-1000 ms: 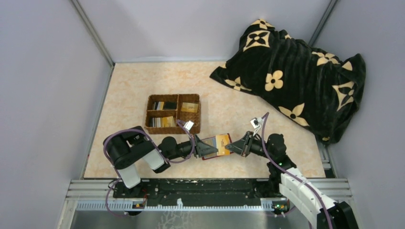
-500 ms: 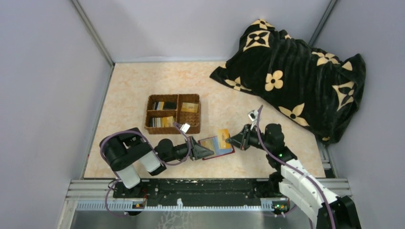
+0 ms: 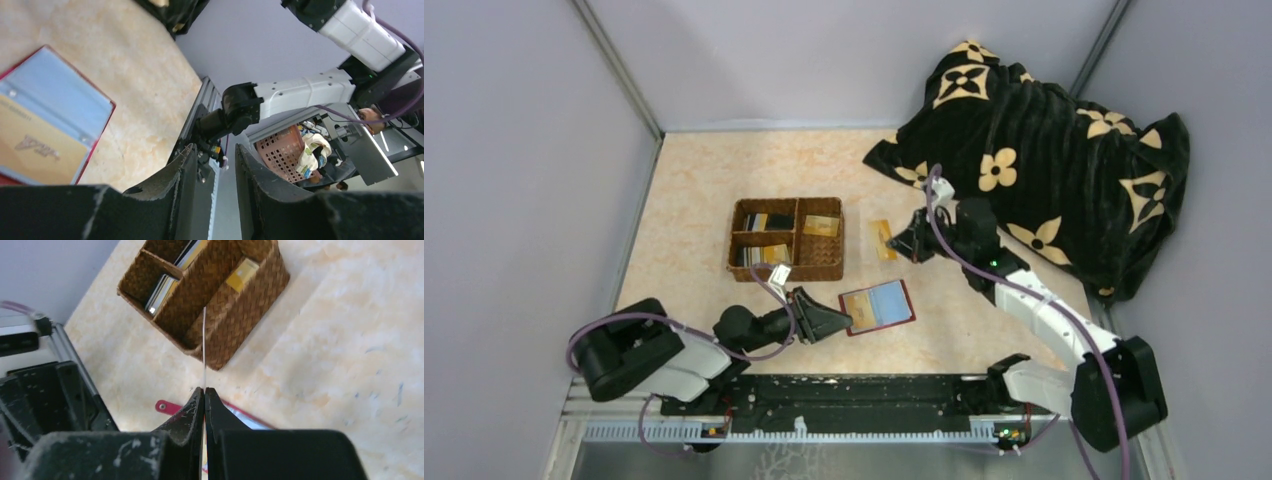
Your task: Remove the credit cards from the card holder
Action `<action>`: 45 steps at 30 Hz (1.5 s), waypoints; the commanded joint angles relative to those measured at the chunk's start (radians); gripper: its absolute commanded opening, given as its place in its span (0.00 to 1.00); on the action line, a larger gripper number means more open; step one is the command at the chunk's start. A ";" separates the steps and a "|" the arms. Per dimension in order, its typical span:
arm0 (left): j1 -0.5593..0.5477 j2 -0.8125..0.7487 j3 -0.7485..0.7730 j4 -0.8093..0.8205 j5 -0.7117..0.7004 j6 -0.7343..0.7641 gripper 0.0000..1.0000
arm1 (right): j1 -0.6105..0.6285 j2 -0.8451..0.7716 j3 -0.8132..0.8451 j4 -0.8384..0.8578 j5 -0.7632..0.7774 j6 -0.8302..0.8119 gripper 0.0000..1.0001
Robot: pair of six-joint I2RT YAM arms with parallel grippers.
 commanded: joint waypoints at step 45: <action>0.003 -0.916 -0.024 -1.183 -0.341 0.338 1.00 | 0.308 0.815 0.840 -0.418 0.371 -0.728 0.00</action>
